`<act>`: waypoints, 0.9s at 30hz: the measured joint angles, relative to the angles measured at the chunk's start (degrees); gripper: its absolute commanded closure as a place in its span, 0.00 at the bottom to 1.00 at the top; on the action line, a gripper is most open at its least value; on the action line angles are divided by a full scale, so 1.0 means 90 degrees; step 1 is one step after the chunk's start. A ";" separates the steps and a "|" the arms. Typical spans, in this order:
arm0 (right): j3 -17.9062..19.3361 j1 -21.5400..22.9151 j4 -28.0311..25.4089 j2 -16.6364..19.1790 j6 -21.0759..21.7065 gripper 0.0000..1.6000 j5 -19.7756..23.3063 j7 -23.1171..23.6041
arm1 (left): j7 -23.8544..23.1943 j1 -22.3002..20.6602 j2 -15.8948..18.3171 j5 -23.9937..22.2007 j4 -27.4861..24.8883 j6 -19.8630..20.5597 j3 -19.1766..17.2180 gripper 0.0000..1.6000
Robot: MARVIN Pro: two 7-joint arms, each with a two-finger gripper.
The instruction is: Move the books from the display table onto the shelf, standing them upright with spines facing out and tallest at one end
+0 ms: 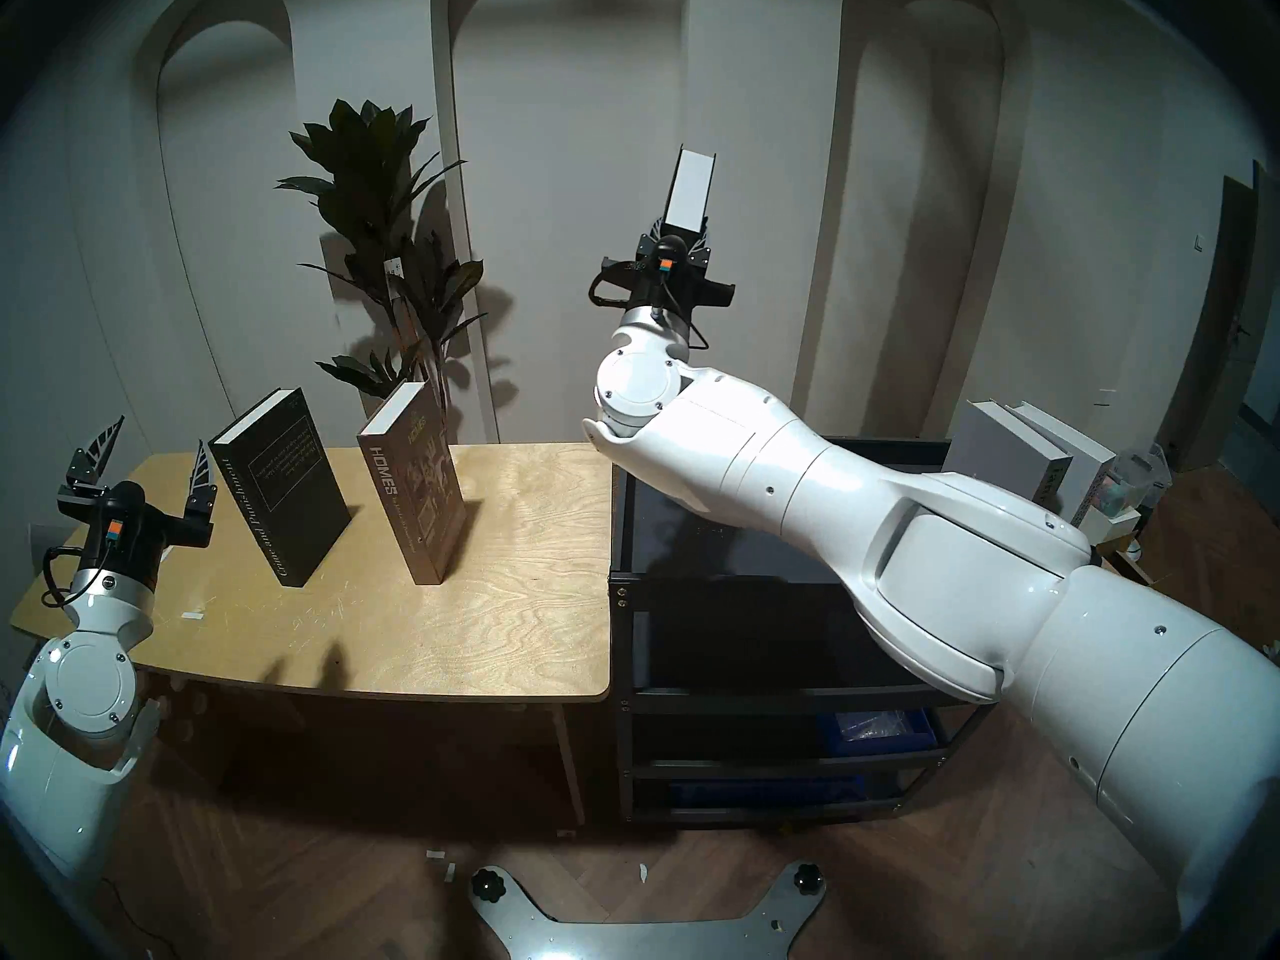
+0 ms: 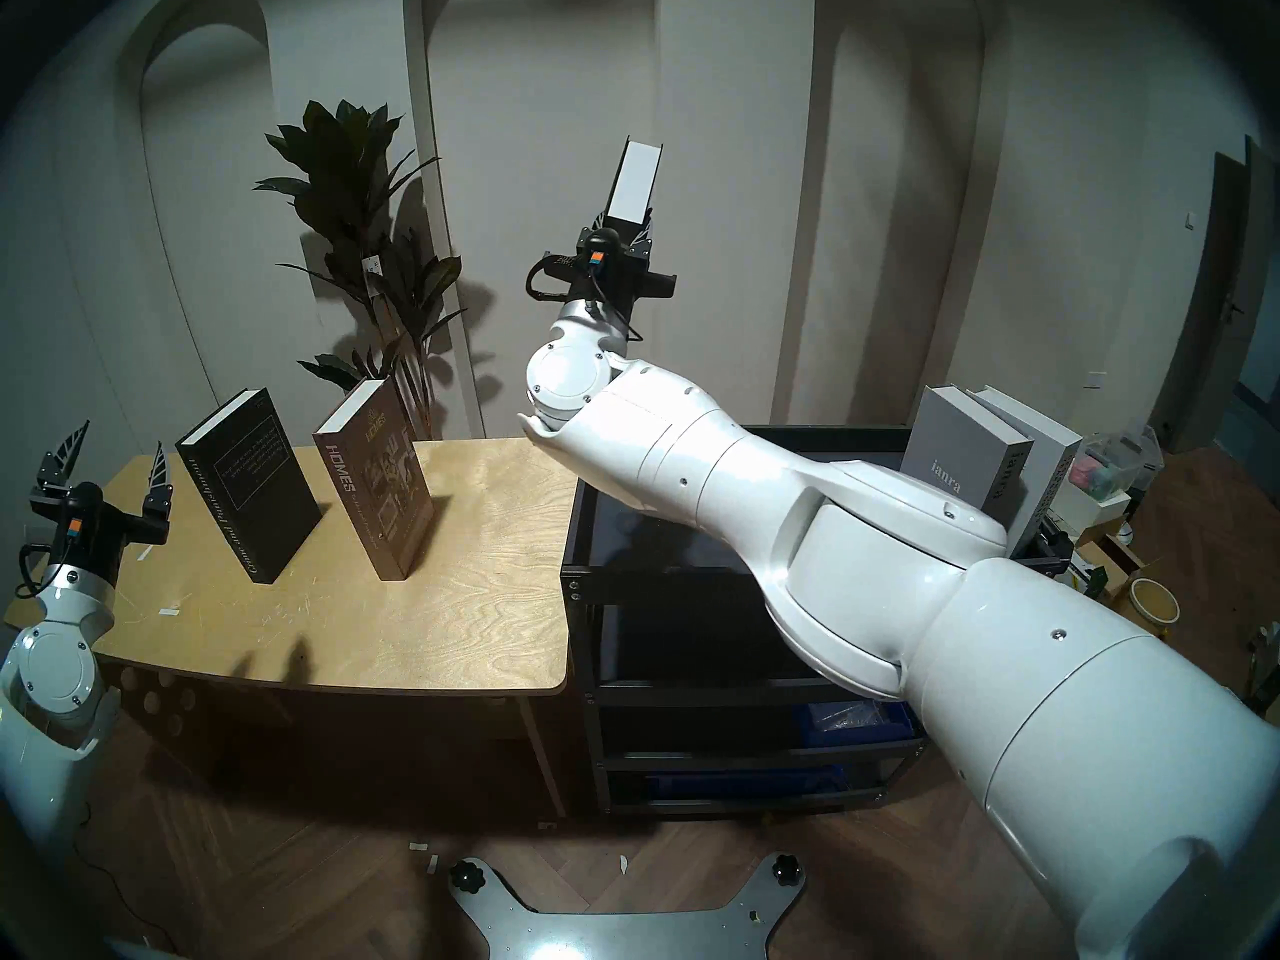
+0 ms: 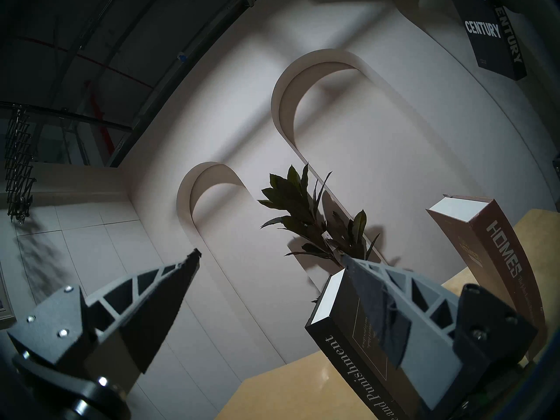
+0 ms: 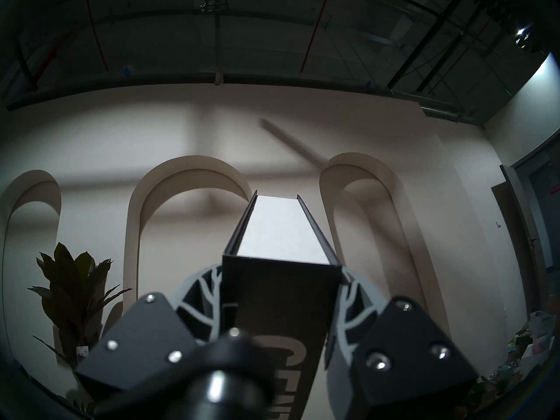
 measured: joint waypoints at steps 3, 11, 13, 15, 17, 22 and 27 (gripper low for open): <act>0.0018 0.0022 -0.0172 0.0178 0.0009 1.00 -0.0008 0.0062 | 0.0000 0.0000 0.0000 0.0000 0.0001 0.0000 0.0004 0.00; 0.0037 0.0005 -0.0659 0.0648 0.0089 1.00 -0.0003 0.0258 | 0.0000 -0.0001 0.0000 0.0000 0.0005 0.0000 0.0012 0.00; 0.0039 -0.0033 -0.0749 0.0756 0.0138 1.00 0.0026 0.0299 | 0.0000 -0.0002 0.0000 0.0000 0.0006 0.0000 0.0013 0.00; 0.0044 -0.0116 -0.0857 0.0903 0.0212 1.00 0.0107 0.0349 | 0.0000 -0.0002 0.0000 0.0000 0.0007 0.0000 0.0015 0.00; 0.0045 -0.0200 -0.0916 0.1012 0.0274 1.00 0.0184 0.0383 | 0.0000 -0.0002 0.0000 0.0000 0.0007 0.0000 0.0016 0.00; 0.0044 -0.0469 -0.1065 0.1325 0.0480 1.00 0.0440 0.0490 | 0.0000 -0.0003 0.0000 0.0000 0.0009 0.0000 0.0018 0.00; 0.0041 -0.0690 -0.1240 0.1671 0.0714 1.00 0.0688 0.0666 | 0.0000 -0.0004 0.0000 0.0000 0.0009 0.0000 0.0018 0.00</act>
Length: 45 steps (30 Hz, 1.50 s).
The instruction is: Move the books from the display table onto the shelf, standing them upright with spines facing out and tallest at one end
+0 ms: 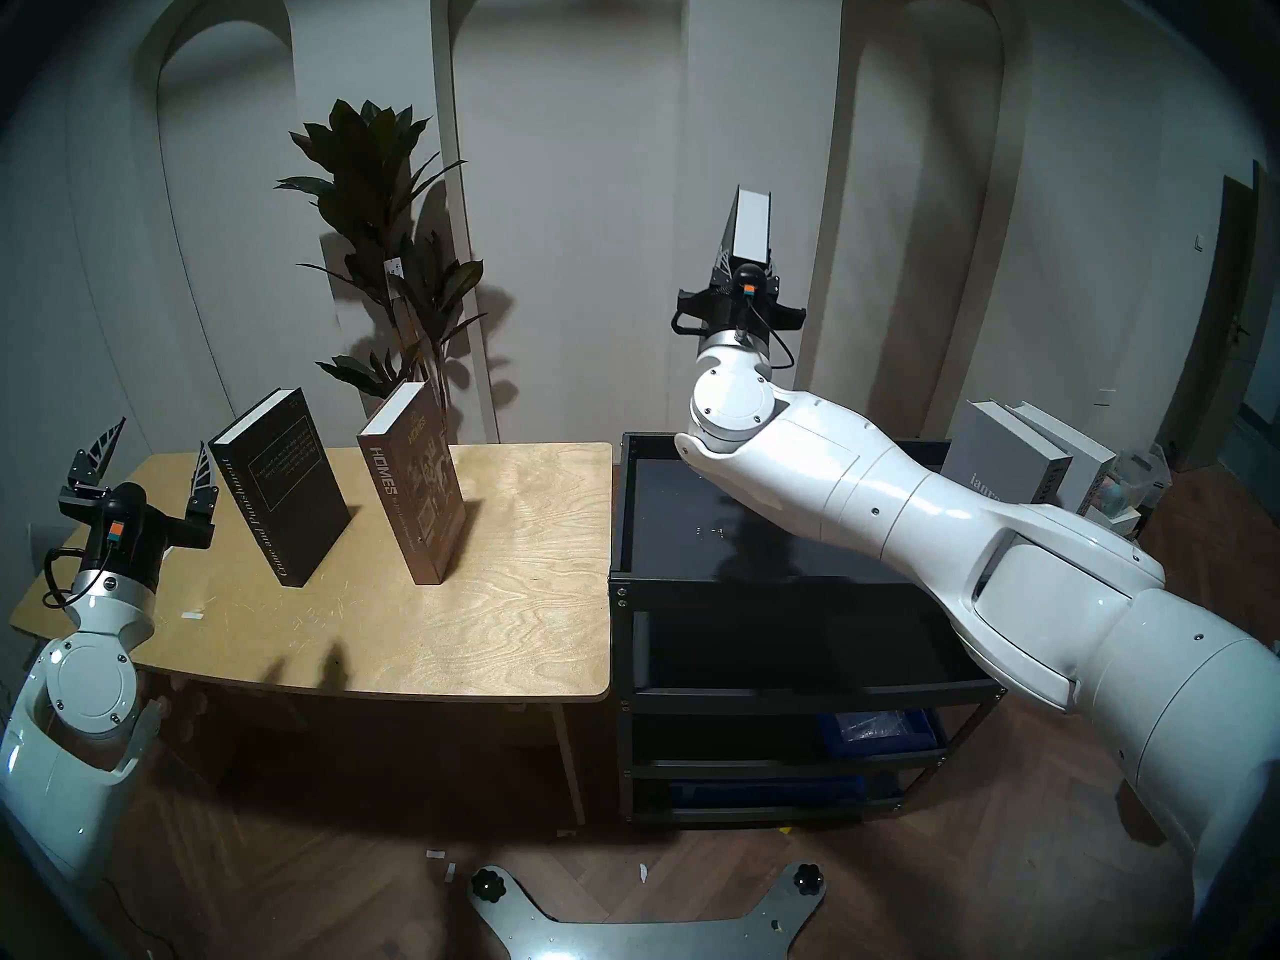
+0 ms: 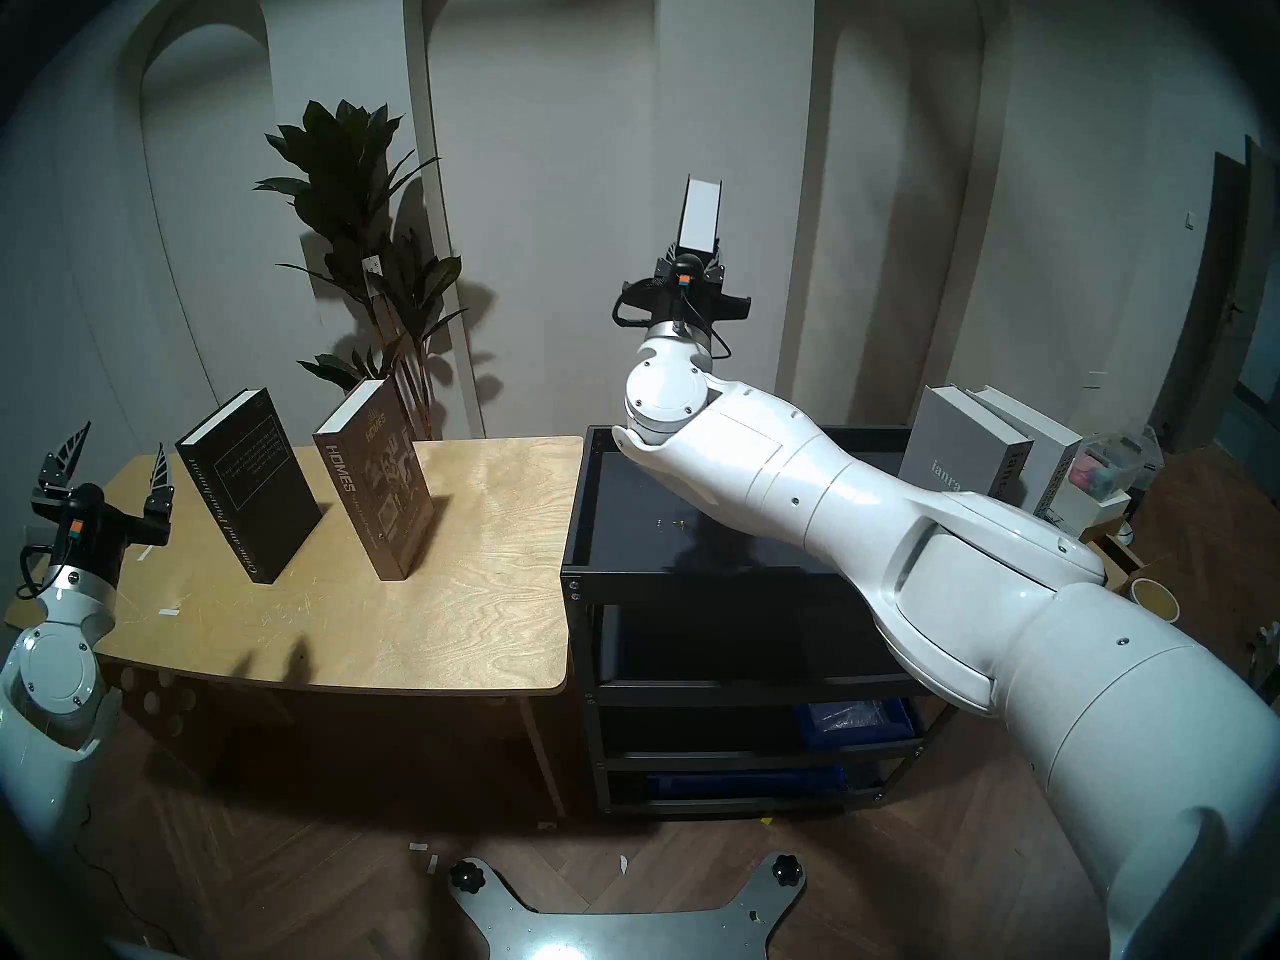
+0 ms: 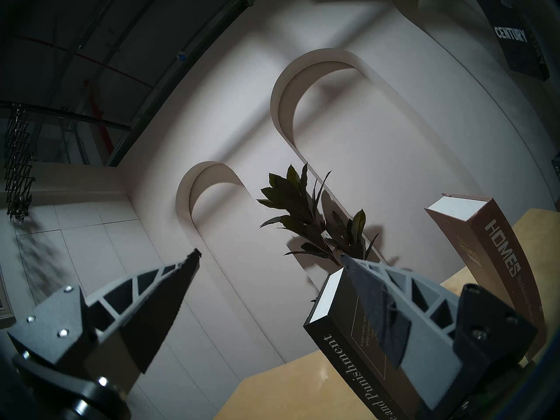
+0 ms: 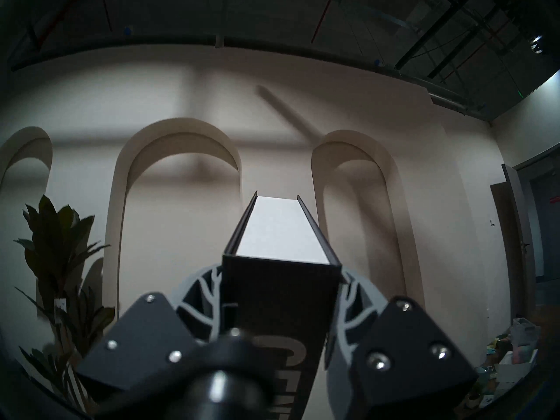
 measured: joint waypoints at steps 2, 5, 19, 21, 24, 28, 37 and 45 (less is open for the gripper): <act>0.0000 -0.0056 -0.0113 0.0176 0.0116 1.00 0.0098 0.0117 | 0.0000 0.0000 0.0000 0.0000 0.0000 0.0000 0.0000 0.00; 0.0000 -0.0074 -0.0246 0.0355 0.0228 1.00 0.0189 0.0251 | 0.0000 -0.0001 0.0000 0.0000 0.0001 0.0000 0.0001 0.00; 0.0020 -0.0029 -0.1146 0.1058 0.0726 1.00 0.0590 0.1057 | 0.0000 -0.0003 0.0000 0.0000 0.0004 0.0000 0.0004 0.00; 0.0031 -0.0026 -0.1272 0.1143 0.0797 1.00 0.0660 0.1158 | 0.0000 -0.0003 0.0000 0.0000 0.0005 0.0000 0.0005 0.00; 0.0059 -0.0026 -0.1543 0.1325 0.0958 1.00 0.0837 0.1364 | 0.0000 -0.0004 0.0000 0.0000 0.0005 0.0000 0.0005 0.00; 0.0082 -0.0028 -0.1784 0.1504 0.1112 1.00 0.1006 0.1549 | 0.0000 -0.0005 0.0000 0.0000 0.0005 0.0000 0.0005 0.00; 0.0133 -0.0065 -0.2536 0.2097 0.1685 1.00 0.1583 0.2139 | 0.0002 -0.0007 0.0001 -0.0002 0.0005 0.0000 0.0005 0.00; 0.0199 -0.0108 -0.3261 0.2720 0.2339 1.00 0.2200 0.2737 | 0.0005 -0.0010 0.0001 -0.0002 0.0005 0.0000 0.0003 0.00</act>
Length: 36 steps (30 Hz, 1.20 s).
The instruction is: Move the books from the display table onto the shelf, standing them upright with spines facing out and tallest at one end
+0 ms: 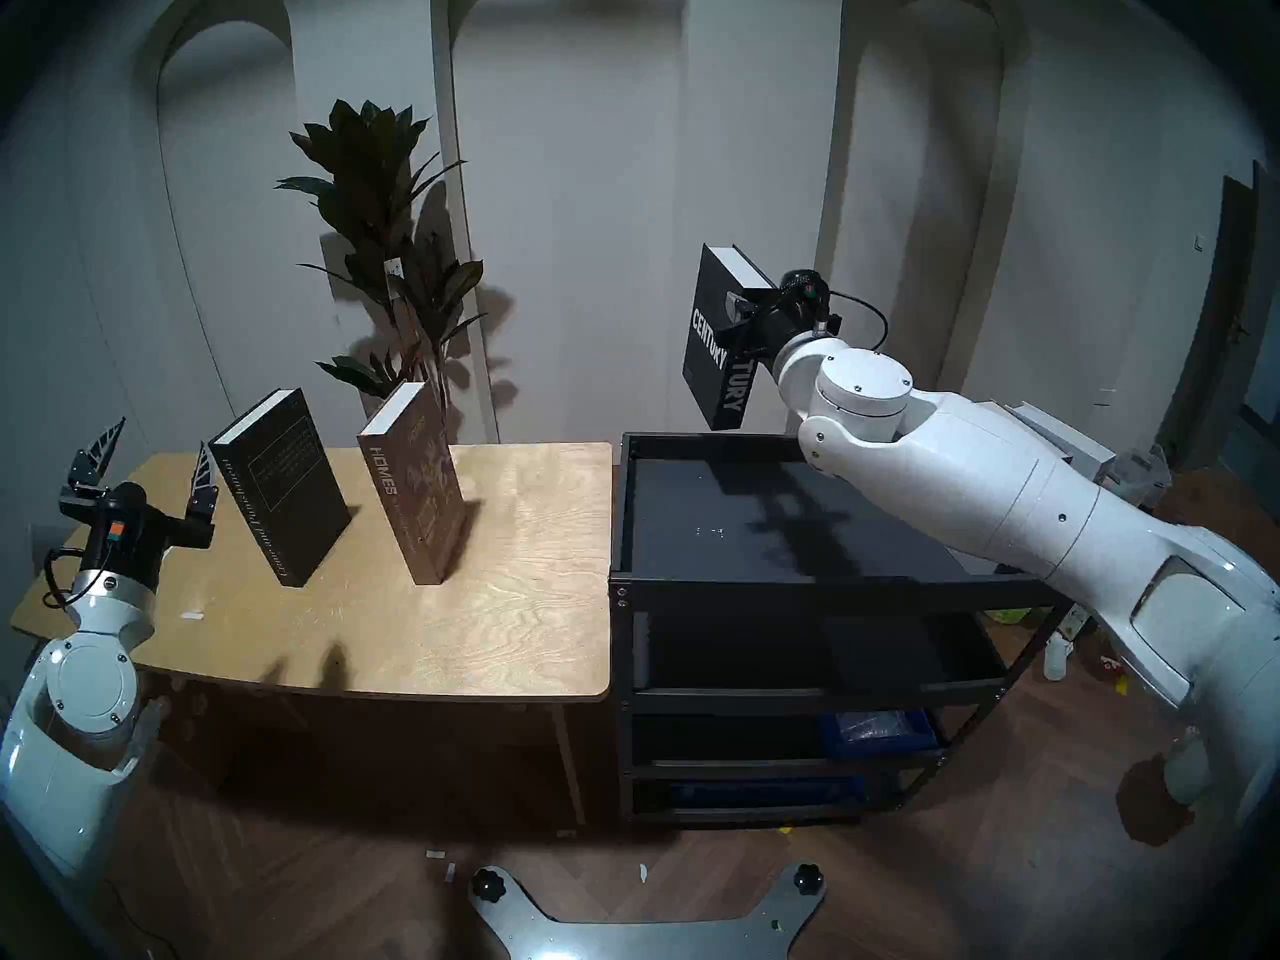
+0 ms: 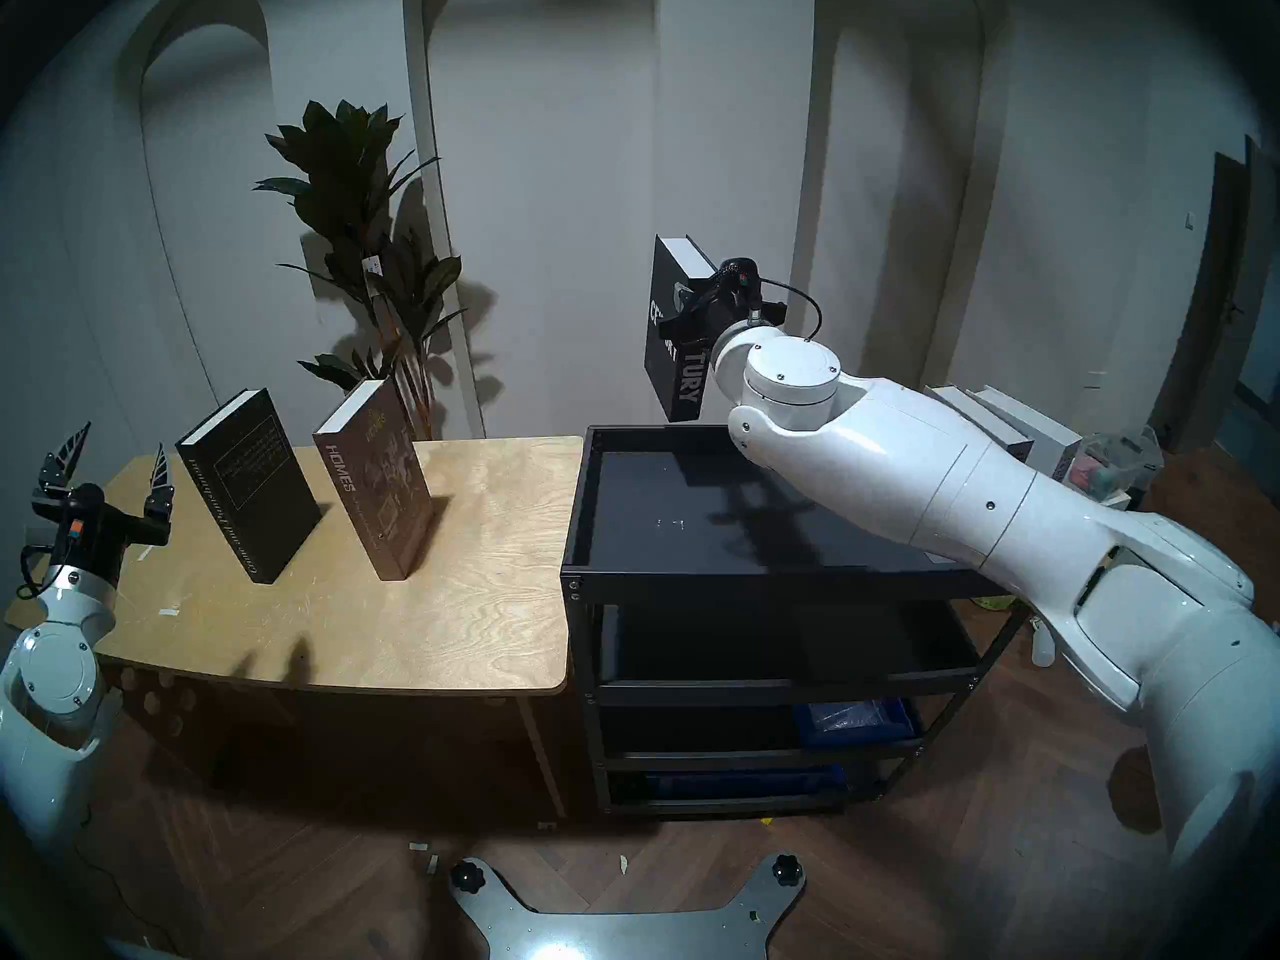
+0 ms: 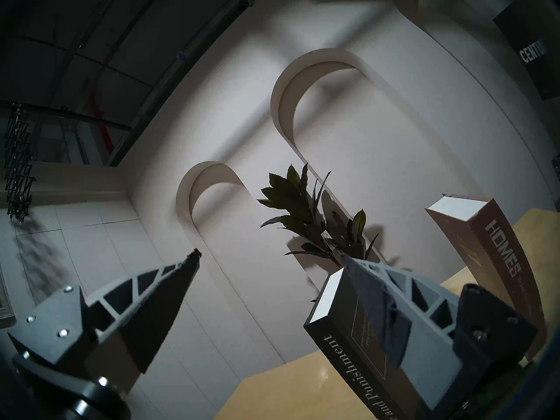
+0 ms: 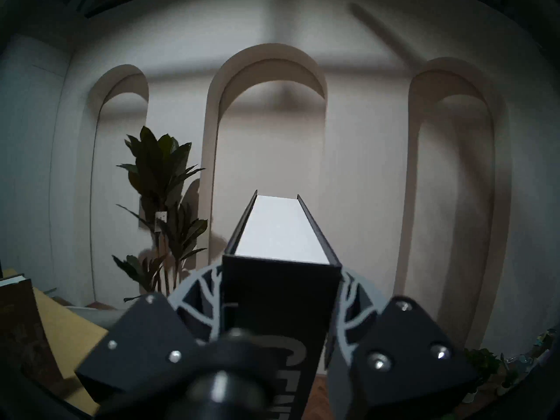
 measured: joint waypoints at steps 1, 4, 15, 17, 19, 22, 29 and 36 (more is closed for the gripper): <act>0.0013 -0.0003 -0.0067 0.0061 0.0071 1.00 0.0061 0.0064 | 0.0000 0.0000 0.0000 0.0000 0.0000 0.0000 0.0000 0.00; 0.0074 -0.0009 -0.0292 0.0273 0.0324 1.00 0.0285 0.0274 | 0.0002 -0.0002 0.0000 0.0000 0.0000 0.0000 -0.0001 0.00; 0.0715 -0.0068 -0.0914 0.1064 0.0763 1.00 0.0647 0.0651 | 0.0009 -0.0004 0.0000 0.0003 -0.0004 0.0000 -0.0011 0.00; 0.0871 -0.0146 -0.1017 0.1192 0.0755 1.00 0.0713 0.0616 | 0.0009 -0.0004 0.0000 0.0003 -0.0005 0.0000 -0.0013 0.00; 0.0988 -0.0291 -0.1219 0.1378 0.0757 1.00 0.0858 0.0588 | 0.0010 -0.0004 0.0000 0.0003 -0.0007 0.0000 -0.0015 0.00; 0.1002 -0.0516 -0.1508 0.1602 0.0777 1.00 0.1052 0.0642 | 0.0011 -0.0004 0.0000 0.0003 -0.0008 0.0000 -0.0017 0.00; 0.1082 -0.1039 -0.2160 0.2085 0.0908 1.00 0.1359 0.0824 | 0.0011 -0.0003 0.0000 0.0005 -0.0011 -0.0001 -0.0021 0.00; 0.1535 -0.1387 -0.2597 0.2561 0.0954 1.00 0.1427 0.0842 | 0.0011 -0.0002 -0.0001 0.0005 -0.0013 -0.0001 -0.0024 0.00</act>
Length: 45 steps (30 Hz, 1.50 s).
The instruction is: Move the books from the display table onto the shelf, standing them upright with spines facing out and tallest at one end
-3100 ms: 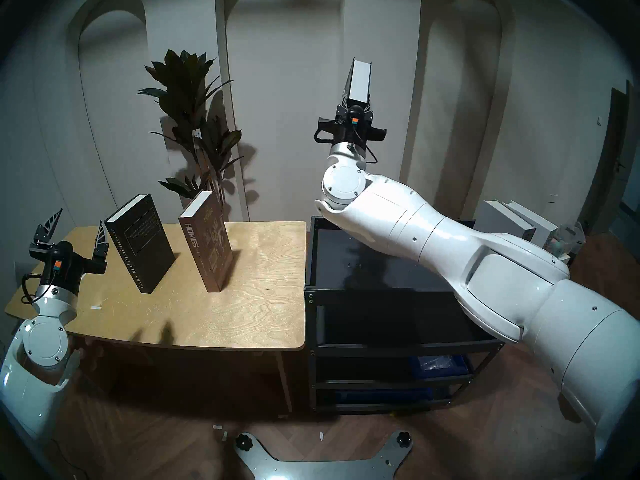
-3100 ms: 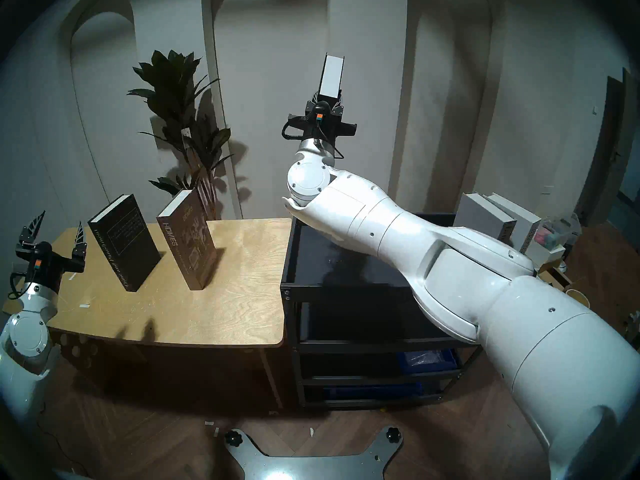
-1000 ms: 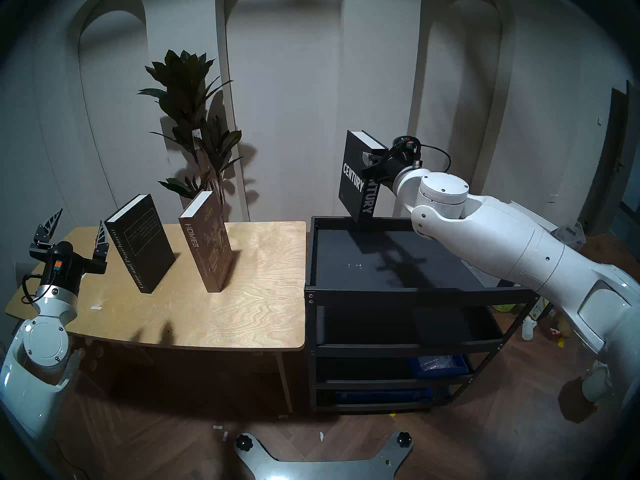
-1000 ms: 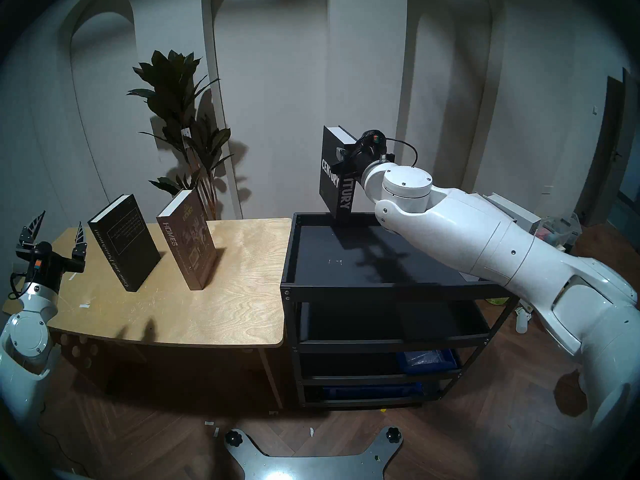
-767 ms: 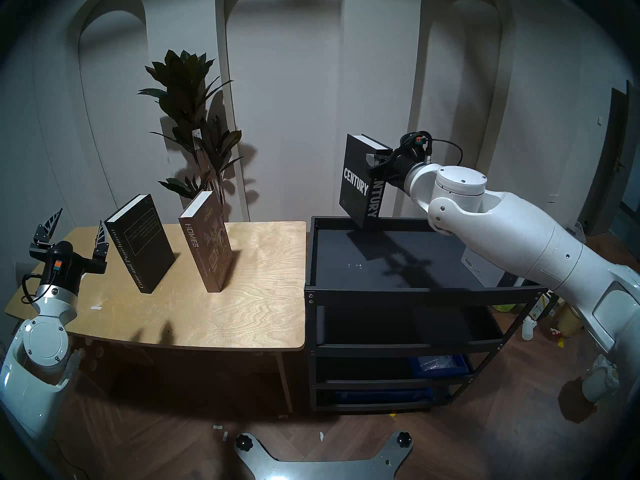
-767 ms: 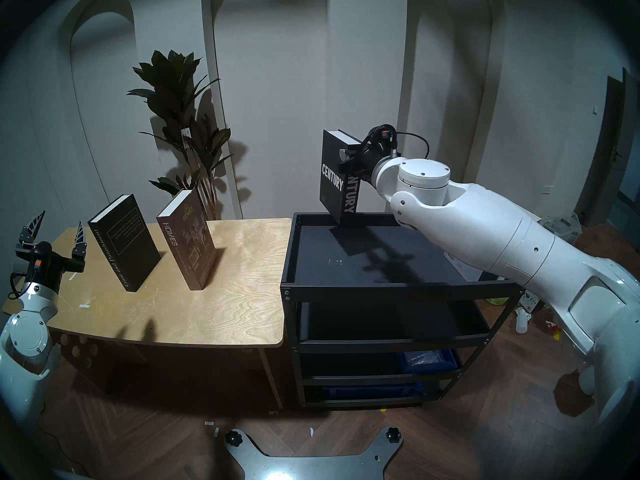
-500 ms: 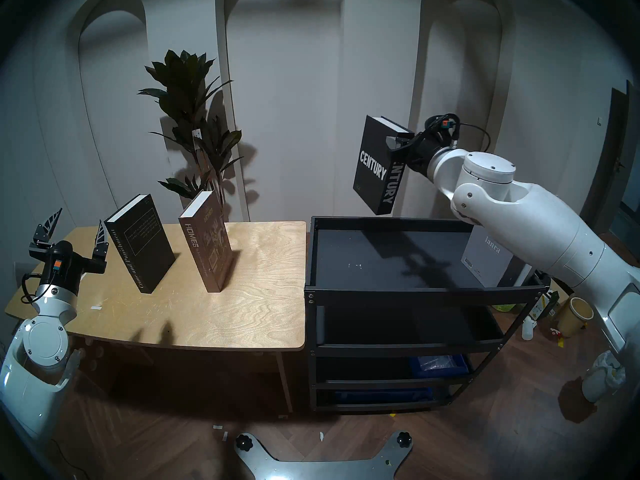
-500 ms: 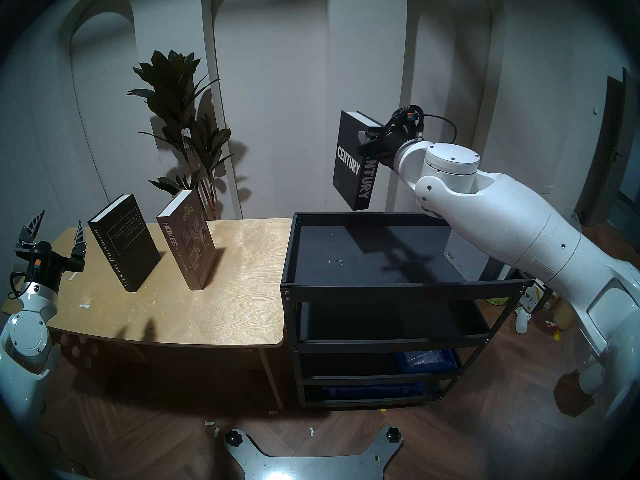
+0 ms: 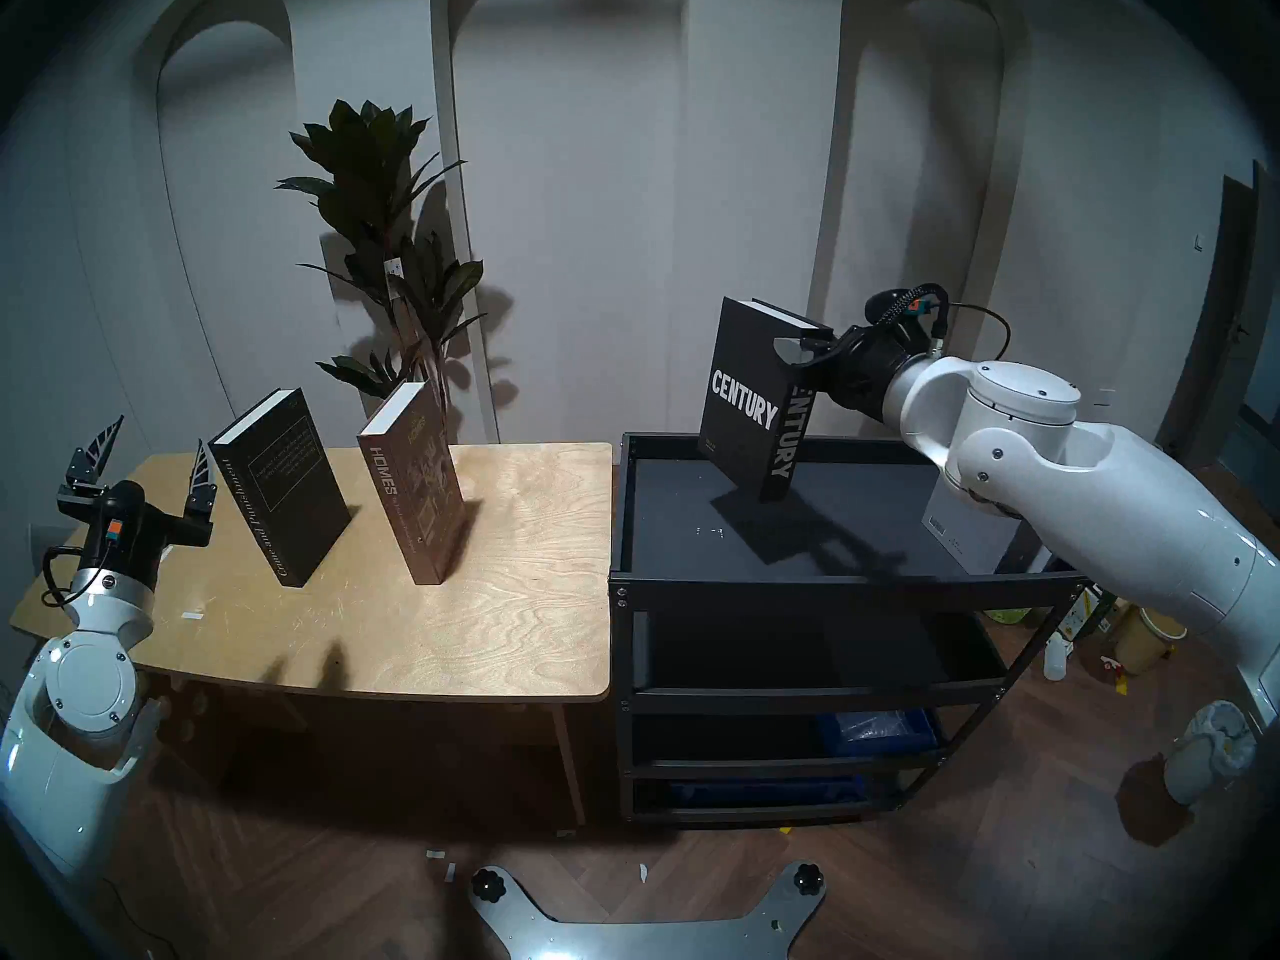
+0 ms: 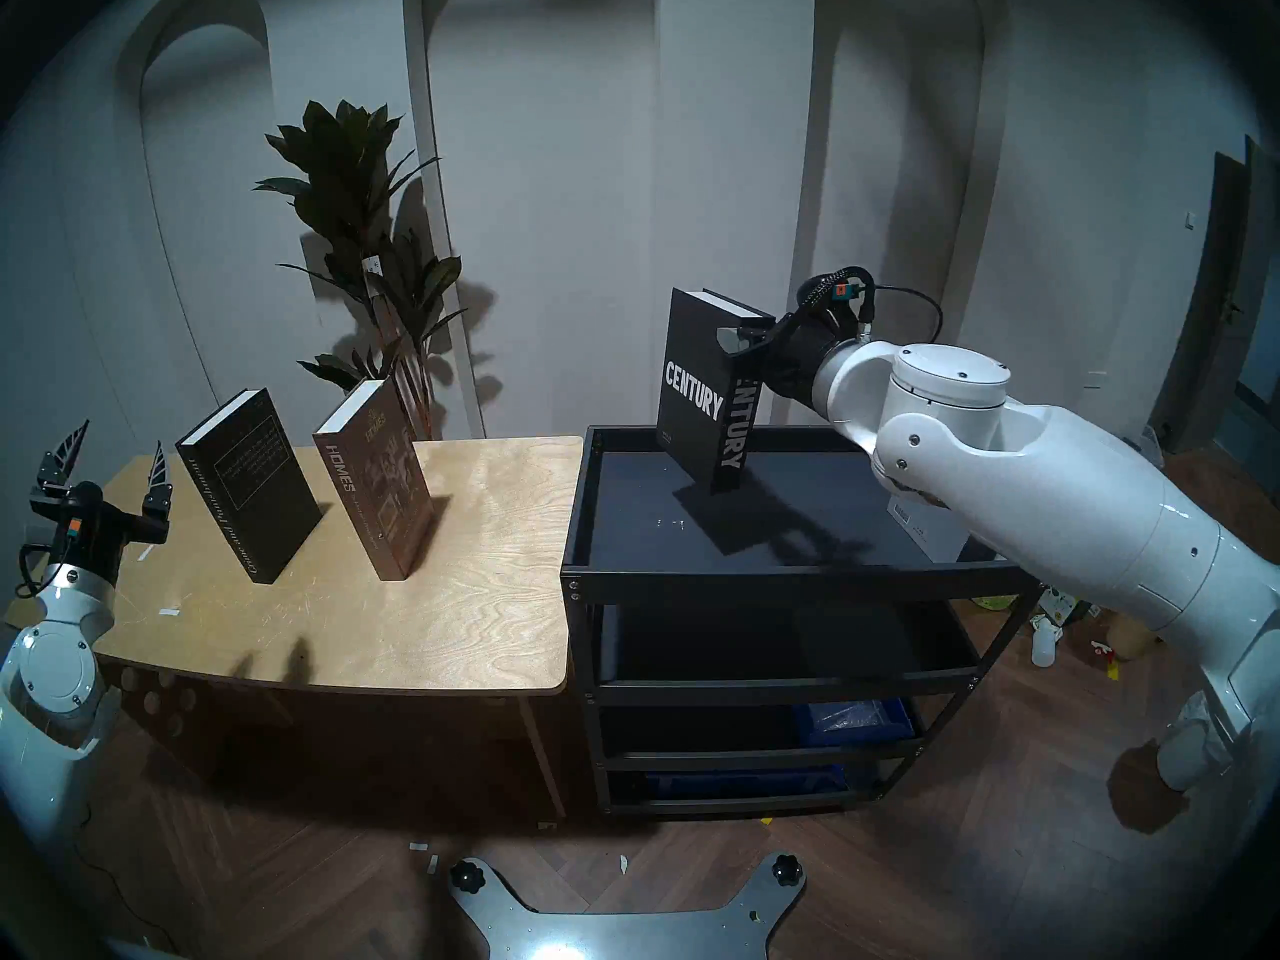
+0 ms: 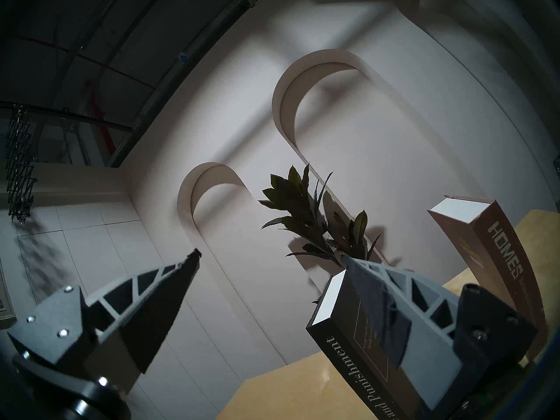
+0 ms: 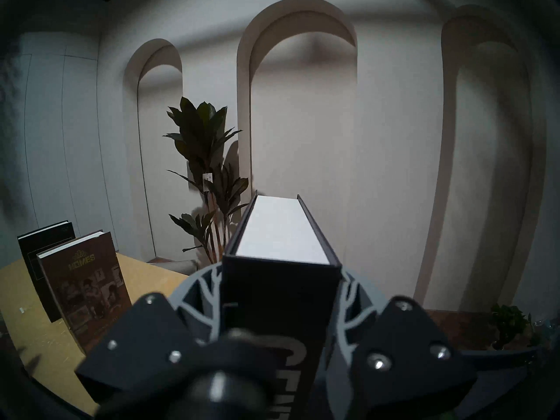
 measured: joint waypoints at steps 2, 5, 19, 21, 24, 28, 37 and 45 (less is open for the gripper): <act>0.0150 -0.0098 -0.0072 0.0153 -0.0024 1.00 -0.0039 -0.0013 | 0.0000 0.0000 0.0000 0.0000 0.0000 0.0000 -0.0001 0.00; 0.0375 -0.0309 -0.0195 0.0436 -0.0093 1.00 -0.0158 -0.0060 | 0.0000 0.0001 0.0000 0.0000 -0.0001 0.0000 -0.0004 0.00; 0.0638 -0.1337 -0.0458 0.1390 -0.1037 1.00 -0.0933 -0.0102 | 0.0000 0.0006 -0.0001 0.0003 -0.0007 0.0000 -0.0028 0.00; 0.0660 -0.1482 -0.0446 0.1504 -0.1225 1.00 -0.1001 -0.0104 | -0.0002 0.0007 -0.0001 0.0003 -0.0008 0.0000 -0.0033 0.00; 0.0685 -0.1649 -0.0411 0.1615 -0.1437 1.00 -0.1048 -0.0104 | -0.0003 0.0008 -0.0001 0.0003 -0.0010 -0.0001 -0.0036 0.00; 0.0694 -0.1864 -0.0281 0.1738 -0.1776 1.00 -0.1105 -0.0056 | -0.0003 0.0010 -0.0002 0.0003 -0.0011 -0.0001 -0.0041 0.00; 0.0855 -0.2278 0.0095 0.1936 -0.2204 1.00 -0.1085 0.0301 | -0.0005 0.0014 -0.0002 0.0003 -0.0016 -0.0001 -0.0047 0.00; 0.1238 -0.2539 0.0334 0.2047 -0.1807 1.00 -0.0530 0.0910 | -0.0005 0.0015 -0.0002 0.0002 -0.0017 -0.0001 -0.0048 0.00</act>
